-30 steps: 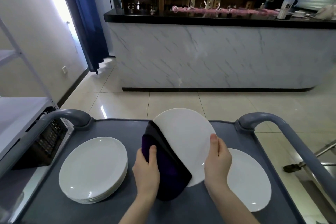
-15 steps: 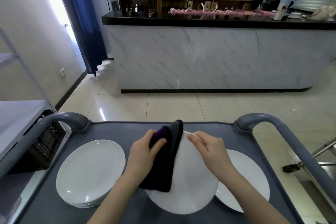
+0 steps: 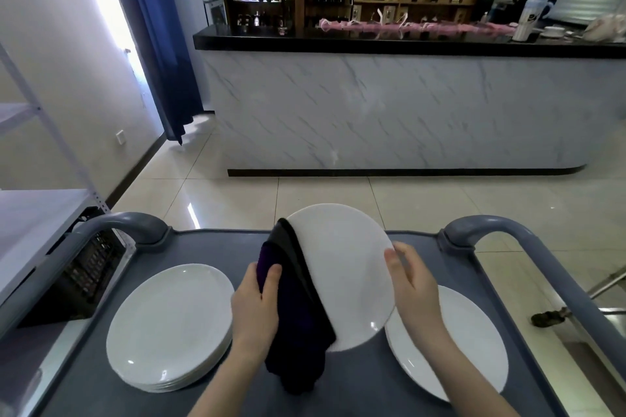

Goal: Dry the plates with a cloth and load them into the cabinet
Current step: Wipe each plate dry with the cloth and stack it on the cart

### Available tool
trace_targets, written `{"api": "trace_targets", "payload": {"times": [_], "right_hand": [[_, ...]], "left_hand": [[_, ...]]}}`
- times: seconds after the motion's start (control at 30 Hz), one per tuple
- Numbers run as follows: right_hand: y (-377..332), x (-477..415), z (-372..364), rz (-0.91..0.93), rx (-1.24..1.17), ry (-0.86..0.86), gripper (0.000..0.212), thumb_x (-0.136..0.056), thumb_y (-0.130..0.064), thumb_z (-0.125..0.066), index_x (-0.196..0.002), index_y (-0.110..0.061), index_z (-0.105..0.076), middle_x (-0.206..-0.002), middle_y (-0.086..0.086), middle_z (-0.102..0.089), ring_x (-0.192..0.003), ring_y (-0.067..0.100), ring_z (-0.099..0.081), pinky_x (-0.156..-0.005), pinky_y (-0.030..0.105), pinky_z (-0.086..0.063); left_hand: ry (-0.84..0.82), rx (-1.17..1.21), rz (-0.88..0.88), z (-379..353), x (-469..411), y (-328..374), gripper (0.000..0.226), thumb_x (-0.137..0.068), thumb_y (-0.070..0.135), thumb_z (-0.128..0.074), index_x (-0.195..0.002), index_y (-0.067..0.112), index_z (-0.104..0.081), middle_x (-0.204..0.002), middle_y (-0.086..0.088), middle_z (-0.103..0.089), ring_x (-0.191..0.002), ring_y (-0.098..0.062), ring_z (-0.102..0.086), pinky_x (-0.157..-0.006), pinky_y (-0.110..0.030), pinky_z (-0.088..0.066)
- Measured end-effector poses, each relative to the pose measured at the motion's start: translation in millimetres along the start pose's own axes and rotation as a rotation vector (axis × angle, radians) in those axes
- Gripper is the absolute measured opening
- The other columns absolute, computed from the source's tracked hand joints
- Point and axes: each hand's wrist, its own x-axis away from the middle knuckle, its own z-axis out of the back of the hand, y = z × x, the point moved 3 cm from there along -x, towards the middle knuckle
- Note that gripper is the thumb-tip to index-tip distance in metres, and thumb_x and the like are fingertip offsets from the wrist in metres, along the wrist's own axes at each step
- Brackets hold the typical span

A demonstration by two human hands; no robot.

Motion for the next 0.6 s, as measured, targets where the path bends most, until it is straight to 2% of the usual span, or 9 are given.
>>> {"api": "trace_targets", "payload": {"times": [0.1,0.17,0.23,0.3,0.37,0.43,0.5,0.6], "right_hand": [[-14.1,-16.6,7.6,0.083,0.176,-0.193,0.023,-0.087,-0.055,-0.051,-0.095,-0.04,-0.066,-0.082,-0.012,-0.069,-0.078,0.002,-0.062,-0.068,0.021,-0.047],[-22.7,-21.1,2.5,0.14,0.219,-0.286,0.018,-0.09,-0.053,-0.055,-0.095,-0.039,-0.067,-0.084,-0.015,-0.07,-0.082,0.0,-0.063,-0.07,0.016,-0.046],[-24.4,-18.8,-7.9,0.195,0.253,-0.37,0.021,-0.097,-0.048,-0.055,-0.092,-0.031,-0.068,-0.08,-0.01,-0.069,-0.076,0.003,-0.062,-0.072,0.02,-0.046],[-22.3,-14.0,-16.1,0.246,0.282,-0.38,0.037,-0.096,-0.051,-0.049,-0.082,-0.019,-0.063,-0.068,0.003,-0.058,-0.063,0.013,-0.051,-0.064,0.029,-0.041],[-20.9,-11.0,-17.6,0.262,0.23,-0.297,0.044,-0.092,-0.054,-0.049,-0.075,-0.015,-0.059,-0.065,0.01,-0.051,-0.058,0.01,-0.04,-0.058,0.027,-0.033],[-17.1,-7.0,-15.8,0.234,0.159,-0.187,0.044,-0.092,-0.053,-0.05,-0.07,-0.015,-0.058,-0.063,0.009,-0.05,-0.056,0.006,-0.038,-0.054,0.022,-0.03],[-10.4,-2.8,-12.6,0.137,0.058,-0.027,0.041,-0.095,-0.049,-0.051,-0.068,-0.02,-0.059,-0.063,0.006,-0.053,-0.057,0.005,-0.04,-0.053,0.018,-0.032],[0.0,3.9,-15.8,-0.088,-0.114,0.279,0.041,-0.1,-0.044,-0.051,-0.067,-0.02,-0.057,-0.058,-0.004,-0.05,-0.057,0.003,-0.04,-0.057,0.024,-0.038]], "left_hand": [[-0.178,-0.134,-0.18,7.4,-13.4,14.0,0.014,-0.097,0.032,-0.054,-0.086,0.025,-0.057,-0.077,0.014,-0.065,-0.071,-0.007,-0.059,-0.062,-0.018,-0.045],[-0.305,-0.233,-0.282,7.3,-20.2,22.8,0.012,-0.097,0.034,-0.056,-0.088,0.026,-0.057,-0.078,0.016,-0.064,-0.071,-0.007,-0.059,-0.062,-0.02,-0.044],[-0.386,-0.318,-0.367,2.1,-23.9,29.2,0.016,-0.096,0.037,-0.057,-0.083,0.027,-0.054,-0.075,0.014,-0.063,-0.068,-0.007,-0.058,-0.06,-0.02,-0.043],[-0.407,-0.332,-0.381,-3.4,-26.6,30.3,0.019,-0.096,0.038,-0.057,-0.081,0.027,-0.053,-0.071,0.01,-0.062,-0.066,-0.007,-0.057,-0.06,-0.022,-0.043],[-0.374,-0.241,-0.323,-6.4,-27.0,28.2,0.017,-0.096,0.036,-0.058,-0.08,0.029,-0.055,-0.072,0.01,-0.063,-0.064,-0.006,-0.058,-0.059,-0.02,-0.043],[-0.259,-0.135,-0.232,-4.7,-25.1,24.7,0.016,-0.096,0.033,-0.058,-0.08,0.031,-0.056,-0.073,0.015,-0.064,-0.066,-0.002,-0.057,-0.058,-0.014,-0.042],[-0.099,-0.048,-0.113,-2.2,-19.5,20.0,0.014,-0.097,0.034,-0.056,-0.084,0.034,-0.058,-0.076,0.021,-0.064,-0.071,0.001,-0.058,-0.059,-0.01,-0.04],[0.074,0.051,0.075,-13.0,4.3,9.2,0.02,-0.098,0.039,-0.052,-0.082,0.028,-0.056,-0.073,0.013,-0.064,-0.073,-0.004,-0.059,-0.062,-0.019,-0.042]]}}
